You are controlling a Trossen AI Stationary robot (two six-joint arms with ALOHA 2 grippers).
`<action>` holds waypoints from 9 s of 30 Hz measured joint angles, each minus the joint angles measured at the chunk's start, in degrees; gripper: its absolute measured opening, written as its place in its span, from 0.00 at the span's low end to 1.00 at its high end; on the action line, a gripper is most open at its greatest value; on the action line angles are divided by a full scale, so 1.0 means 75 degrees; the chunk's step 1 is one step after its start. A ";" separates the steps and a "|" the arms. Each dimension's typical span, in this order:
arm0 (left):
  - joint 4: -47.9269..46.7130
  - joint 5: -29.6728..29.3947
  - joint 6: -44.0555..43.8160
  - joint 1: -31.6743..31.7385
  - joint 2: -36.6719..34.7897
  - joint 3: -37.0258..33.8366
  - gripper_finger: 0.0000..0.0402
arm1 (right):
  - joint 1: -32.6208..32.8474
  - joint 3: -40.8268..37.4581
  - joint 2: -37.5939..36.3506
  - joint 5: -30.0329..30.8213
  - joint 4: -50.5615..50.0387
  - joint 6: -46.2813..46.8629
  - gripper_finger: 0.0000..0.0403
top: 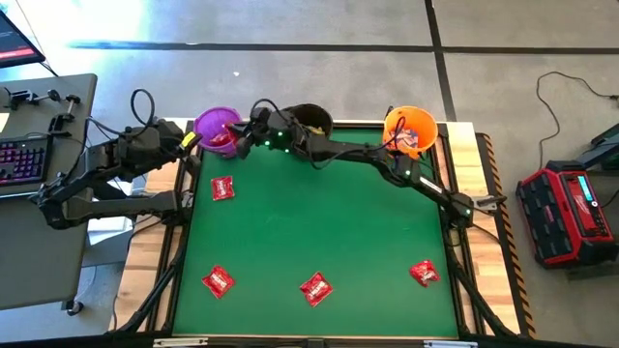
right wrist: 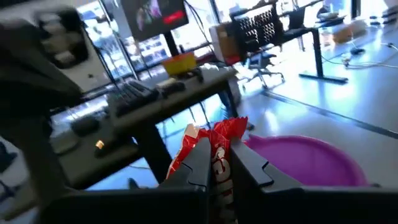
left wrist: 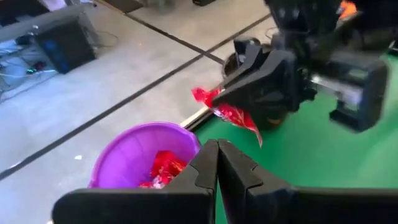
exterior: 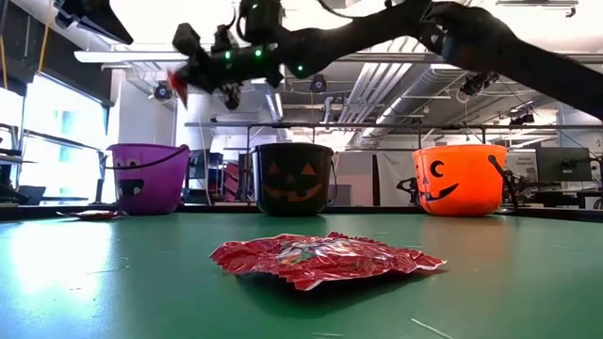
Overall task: Sort candy by brand, put in halloween buckets
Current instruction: Put the red candy pack into the violet bucket
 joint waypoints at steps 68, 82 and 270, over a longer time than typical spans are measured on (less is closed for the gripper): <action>0.0075 0.0683 0.0181 0.1922 0.2429 0.0232 0.04 | -0.0598 0.0000 -0.1720 -0.0664 -0.3560 0.0882 0.46; 0.0066 0.2732 0.0840 0.4773 0.5195 0.0229 0.04 | -0.1036 0.0000 -0.3541 0.0158 -0.8224 -0.1097 0.08; 1.2711 1.0968 -0.5421 0.0315 0.9128 0.3971 0.52 | 0.0523 -1.0342 -1.0273 -0.1058 0.4050 -0.1136 0.00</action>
